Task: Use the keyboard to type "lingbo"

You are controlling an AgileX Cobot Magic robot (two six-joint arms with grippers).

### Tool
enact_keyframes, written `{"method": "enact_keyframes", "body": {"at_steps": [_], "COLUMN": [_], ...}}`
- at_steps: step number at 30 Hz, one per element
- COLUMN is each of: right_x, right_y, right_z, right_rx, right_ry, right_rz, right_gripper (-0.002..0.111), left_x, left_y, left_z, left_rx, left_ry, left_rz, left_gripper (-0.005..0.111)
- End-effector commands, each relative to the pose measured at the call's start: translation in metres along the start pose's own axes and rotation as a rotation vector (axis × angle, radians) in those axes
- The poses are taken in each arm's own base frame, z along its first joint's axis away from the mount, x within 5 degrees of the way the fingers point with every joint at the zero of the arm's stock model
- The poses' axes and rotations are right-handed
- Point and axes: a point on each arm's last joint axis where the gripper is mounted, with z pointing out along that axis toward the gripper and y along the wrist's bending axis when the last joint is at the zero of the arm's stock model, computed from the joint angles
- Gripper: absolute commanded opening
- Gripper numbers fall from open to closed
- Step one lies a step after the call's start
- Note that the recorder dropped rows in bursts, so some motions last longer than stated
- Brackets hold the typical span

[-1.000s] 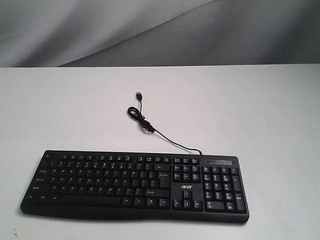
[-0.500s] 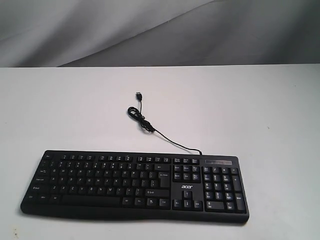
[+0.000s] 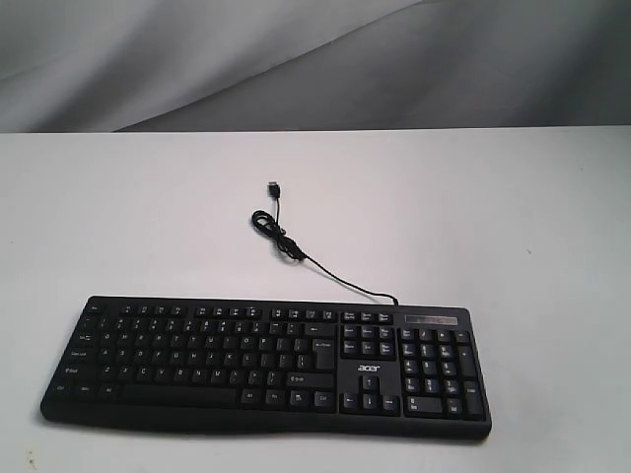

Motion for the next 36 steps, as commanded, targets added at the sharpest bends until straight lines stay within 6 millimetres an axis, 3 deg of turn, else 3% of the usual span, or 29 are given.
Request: {"method": "enact_keyframes", "body": {"at_steps": [1, 4, 8, 11, 17, 25, 36], "right_x": [-0.002, 0.005, 0.021, 0.041, 0.093, 0.146, 0.163], "right_y": [0.054, 0.109, 0.179, 0.227, 0.294, 0.339, 0.344], "right_z": [0.008, 0.008, 0.005, 0.002, -0.001, -0.008, -0.019], "right_rx": [-0.333, -0.663, -0.924, -1.043, -1.202, -1.293, -1.336], "right_ry": [0.129, 0.071, -0.053, -0.086, -0.041, 0.051, 0.097], "right_rz": [-0.24, -0.417, -0.62, -0.705, -0.868, -0.993, -1.04], "right_gripper": [0.0, 0.0, 0.0, 0.0, 0.0, 0.0, 0.0], "left_x": [0.001, 0.001, 0.001, 0.001, 0.001, 0.001, 0.001], "left_y": [0.0, 0.0, 0.0, 0.0, 0.0, 0.0, 0.0], "left_z": [0.0, 0.0, 0.0, 0.0, 0.0, 0.0, 0.0], "left_rx": [0.001, 0.001, 0.001, 0.001, 0.001, 0.001, 0.001], "left_ry": [-0.005, -0.005, -0.005, -0.005, -0.005, -0.005, -0.005], "left_rz": [-0.006, -0.006, -0.006, -0.006, -0.006, -0.006, -0.006], "left_gripper": [0.001, 0.001, 0.001, 0.001, 0.001, 0.001, 0.001]}}
